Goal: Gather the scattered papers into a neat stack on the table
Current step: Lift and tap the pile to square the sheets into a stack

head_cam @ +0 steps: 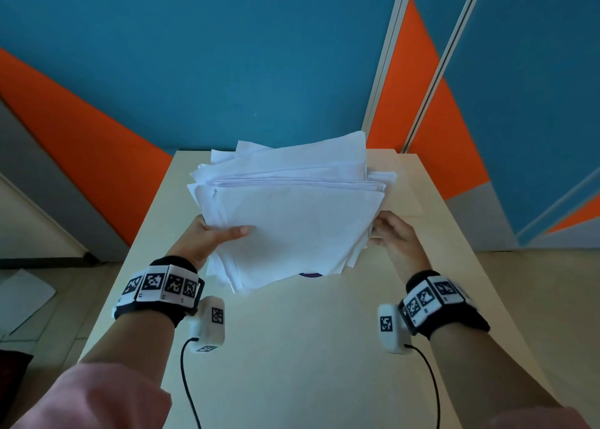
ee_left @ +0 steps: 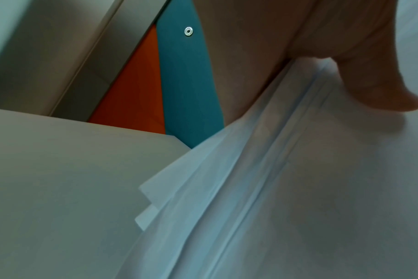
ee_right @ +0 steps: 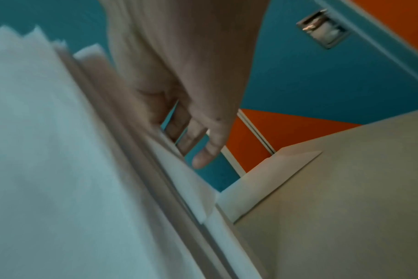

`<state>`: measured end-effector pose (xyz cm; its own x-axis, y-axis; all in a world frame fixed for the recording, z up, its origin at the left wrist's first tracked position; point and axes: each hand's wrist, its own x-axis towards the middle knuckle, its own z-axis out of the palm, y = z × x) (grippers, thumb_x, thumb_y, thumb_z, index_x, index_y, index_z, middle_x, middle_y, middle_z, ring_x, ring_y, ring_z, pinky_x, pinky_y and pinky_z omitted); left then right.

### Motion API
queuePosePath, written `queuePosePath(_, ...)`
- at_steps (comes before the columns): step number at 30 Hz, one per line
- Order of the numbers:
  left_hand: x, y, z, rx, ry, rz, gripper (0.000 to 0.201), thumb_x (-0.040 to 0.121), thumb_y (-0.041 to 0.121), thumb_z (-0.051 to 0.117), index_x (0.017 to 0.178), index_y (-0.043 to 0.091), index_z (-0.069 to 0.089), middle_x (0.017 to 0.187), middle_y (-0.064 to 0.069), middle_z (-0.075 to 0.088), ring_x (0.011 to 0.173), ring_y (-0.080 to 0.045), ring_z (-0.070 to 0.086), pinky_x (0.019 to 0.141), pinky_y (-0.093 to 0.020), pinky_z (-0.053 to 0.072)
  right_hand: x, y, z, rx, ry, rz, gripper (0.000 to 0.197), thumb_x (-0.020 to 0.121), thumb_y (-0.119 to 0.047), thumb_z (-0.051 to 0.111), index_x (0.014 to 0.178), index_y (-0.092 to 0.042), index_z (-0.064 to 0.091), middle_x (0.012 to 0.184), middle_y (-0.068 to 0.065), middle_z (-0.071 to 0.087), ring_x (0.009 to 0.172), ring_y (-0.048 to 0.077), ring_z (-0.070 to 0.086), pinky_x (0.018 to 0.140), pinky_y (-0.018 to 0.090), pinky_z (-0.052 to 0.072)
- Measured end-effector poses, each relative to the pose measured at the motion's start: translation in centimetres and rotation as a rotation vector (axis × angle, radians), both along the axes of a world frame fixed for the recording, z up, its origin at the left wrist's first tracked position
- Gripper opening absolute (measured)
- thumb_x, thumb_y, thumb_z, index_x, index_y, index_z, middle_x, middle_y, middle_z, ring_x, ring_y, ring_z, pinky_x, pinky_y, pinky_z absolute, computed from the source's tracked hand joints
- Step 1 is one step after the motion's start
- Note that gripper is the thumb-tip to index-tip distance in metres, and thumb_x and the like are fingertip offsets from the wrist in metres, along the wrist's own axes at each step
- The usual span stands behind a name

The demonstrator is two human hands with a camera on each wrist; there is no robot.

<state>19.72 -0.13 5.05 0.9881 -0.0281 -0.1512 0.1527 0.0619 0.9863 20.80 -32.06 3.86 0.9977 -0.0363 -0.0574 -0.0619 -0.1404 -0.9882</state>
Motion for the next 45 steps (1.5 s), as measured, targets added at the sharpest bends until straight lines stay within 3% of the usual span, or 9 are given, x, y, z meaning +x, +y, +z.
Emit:
queuePosePath(5,0.3,-0.2,-0.2,-0.001,-0.015,0.025,0.056,0.029,0.033,0.092,0.082,0.024,0.077,0.092,-0.001,0.077,0.097,-0.024,0.071,0.091,-0.04,0.052,-0.4,0.6,-1.5,-0.351,0.093,0.147,0.037,0.083,0.008,0.045,0.108,-0.014,0.062,0.113,0.006,0.067,0.114,0.025,0.058,0.093,0.035,0.047)
queuePosePath(9,0.4,-0.3,-0.2,-0.02,-0.034,0.059,0.07,0.026,0.039,0.093,0.09,0.019,0.072,0.099,-0.008,0.075,0.101,-0.03,0.068,0.093,-0.042,0.05,-1.3,0.1,2.5,-0.068,0.016,0.29,0.08,0.058,-0.005,0.064,0.126,-0.043,0.043,0.129,-0.02,0.056,0.128,0.01,0.045,0.103,0.034,0.034)
queuePosePath(16,0.0,-1.3,0.1,-0.018,-0.056,0.182,0.069,0.041,0.035,0.082,0.1,0.001,0.067,0.098,-0.013,0.072,0.095,-0.03,0.069,0.089,-0.038,0.053,-1.3,1.7,5.8,0.203,-0.078,0.345,0.08,0.064,0.007,0.072,0.129,-0.028,0.042,0.127,-0.004,0.059,0.119,0.01,0.057,0.093,0.026,0.05)
queuePosePath(21,-1.3,-1.5,0.8,0.007,-0.06,0.066,0.045,0.044,0.028,0.083,0.085,0.014,0.073,0.086,-0.002,0.078,0.083,-0.017,0.074,0.081,-0.032,0.056,-1.2,1.3,5.2,0.222,-0.099,0.169,0.085,0.062,0.006,0.077,0.136,-0.011,0.04,0.129,0.011,0.059,0.112,0.016,0.062,0.082,0.024,0.054)
queuePosePath(27,-2.3,-1.3,-0.3,-0.006,-0.014,0.098,0.072,0.025,0.037,0.094,0.088,0.008,0.074,0.093,-0.01,0.077,0.09,-0.027,0.073,0.082,-0.034,0.055,-2.4,2.4,2.6,0.09,0.11,0.19,0.045,0.065,0.0,0.08,0.104,-0.016,0.065,0.111,0.01,0.07,0.104,0.026,0.066,0.1,0.049,0.047)
queuePosePath(30,-2.8,-1.7,0.1,-0.053,-0.035,0.105,0.06,0.036,0.025,0.092,0.091,0.011,0.074,0.092,-0.006,0.077,0.093,-0.025,0.073,0.08,-0.033,0.055,-2.8,2.9,2.8,0.046,0.079,0.102,0.03,0.074,0.004,0.073,0.082,-0.024,0.066,0.091,-0.002,0.071,0.085,0.012,0.068,0.097,0.045,0.05)
queuePosePath(33,-3.5,-1.3,0.4,-0.041,-0.058,0.066,0.043,0.043,0.021,0.088,0.084,0.016,0.078,0.092,-0.003,0.078,0.095,-0.021,0.073,0.085,-0.032,0.054,-3.5,3.0,3.2,0.06,0.085,0.139,0.035,0.071,0.006,0.075,0.087,-0.023,0.066,0.099,0.004,0.071,0.095,0.021,0.067,0.097,0.046,0.049)
queuePosePath(40,-4.9,-0.7,2.5,-0.026,-0.175,0.06,0.076,0.03,0.04,0.094,0.097,0.011,0.072,0.098,-0.006,0.077,0.098,-0.023,0.072,0.079,-0.025,0.059,-4.2,2.9,3.0,0.046,0.117,0.171,0.042,0.068,0.01,0.076,0.087,-0.025,0.065,0.103,0.006,0.07,0.105,0.027,0.065,0.102,0.05,0.045)
queuePosePath(45,-5.4,-1.4,5.9,0.243,-0.493,0.302,0.095,0.058,0.014,0.087,0.133,0.033,0.031,0.11,0.01,0.05,0.1,0.012,0.055,0.084,-0.002,0.043,-4.8,3.0,3.1,0.027,0.108,0.164,0.038,0.067,0.006,0.078,0.083,-0.026,0.066,0.096,-0.001,0.071,0.099,0.021,0.066,0.102,0.047,0.046)
